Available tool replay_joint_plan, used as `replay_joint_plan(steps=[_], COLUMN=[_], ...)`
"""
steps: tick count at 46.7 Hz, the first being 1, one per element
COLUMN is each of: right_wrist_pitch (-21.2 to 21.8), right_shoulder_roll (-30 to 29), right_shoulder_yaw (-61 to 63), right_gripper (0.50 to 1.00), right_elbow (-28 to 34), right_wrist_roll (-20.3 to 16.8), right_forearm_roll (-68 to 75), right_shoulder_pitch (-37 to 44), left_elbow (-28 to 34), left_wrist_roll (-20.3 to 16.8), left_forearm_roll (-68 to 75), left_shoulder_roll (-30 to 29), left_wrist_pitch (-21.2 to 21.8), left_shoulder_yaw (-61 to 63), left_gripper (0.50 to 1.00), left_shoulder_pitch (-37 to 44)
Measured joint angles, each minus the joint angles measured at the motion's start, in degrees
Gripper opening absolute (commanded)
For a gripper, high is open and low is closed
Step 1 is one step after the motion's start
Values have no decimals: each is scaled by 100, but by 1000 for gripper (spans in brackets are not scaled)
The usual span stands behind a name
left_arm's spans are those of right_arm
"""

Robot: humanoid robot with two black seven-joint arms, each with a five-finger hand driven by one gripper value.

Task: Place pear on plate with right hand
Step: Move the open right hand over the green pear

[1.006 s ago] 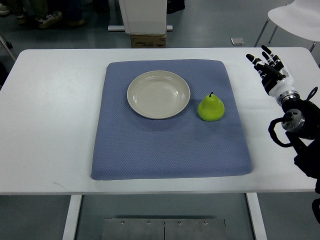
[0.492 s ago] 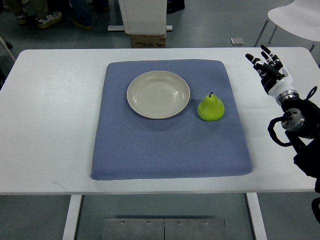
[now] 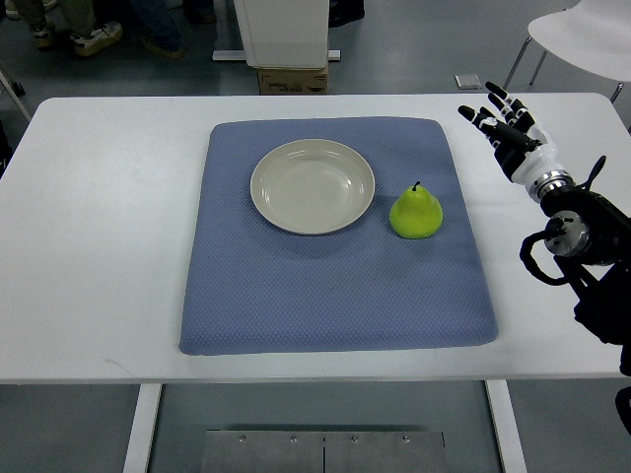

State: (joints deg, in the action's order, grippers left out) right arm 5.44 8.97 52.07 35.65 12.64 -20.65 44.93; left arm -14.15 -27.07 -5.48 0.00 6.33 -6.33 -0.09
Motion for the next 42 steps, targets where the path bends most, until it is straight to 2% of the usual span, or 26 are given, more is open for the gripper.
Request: replay_joint_plan(steps=[3,12,19,27,42], right_wrist_pitch=[45,189,482,588,590], right_shoulder_roll=[6,138,235,262,434], right_shoulder_yaw=[-169,-1006,-1214,-1505,-2683], right_gripper=[1000,1000,1000,1000,995], right_elbow=[0,118,286,321,314], right_wrist_roll=[19,385,457,648,1782], right_forearm_roll=[-12,-18,-23,-60,-101], right_shoulder_pitch=[36,150,286,361,585], left_elbow=[0,0,0,0,0], left_wrist_roll=[0,0,0,0,0], left_forearm_roll=[0,0,2,3,3], left_shoulder_roll=[0,0,0,0,0], left_wrist_pitch=[0,0,0,0,0], left_shoulder_yaw=[0,0,0,0,0], left_gripper=[1000,1000,1000,1000,1000], left_shoulder_pitch=[0,0,0,1,-1])
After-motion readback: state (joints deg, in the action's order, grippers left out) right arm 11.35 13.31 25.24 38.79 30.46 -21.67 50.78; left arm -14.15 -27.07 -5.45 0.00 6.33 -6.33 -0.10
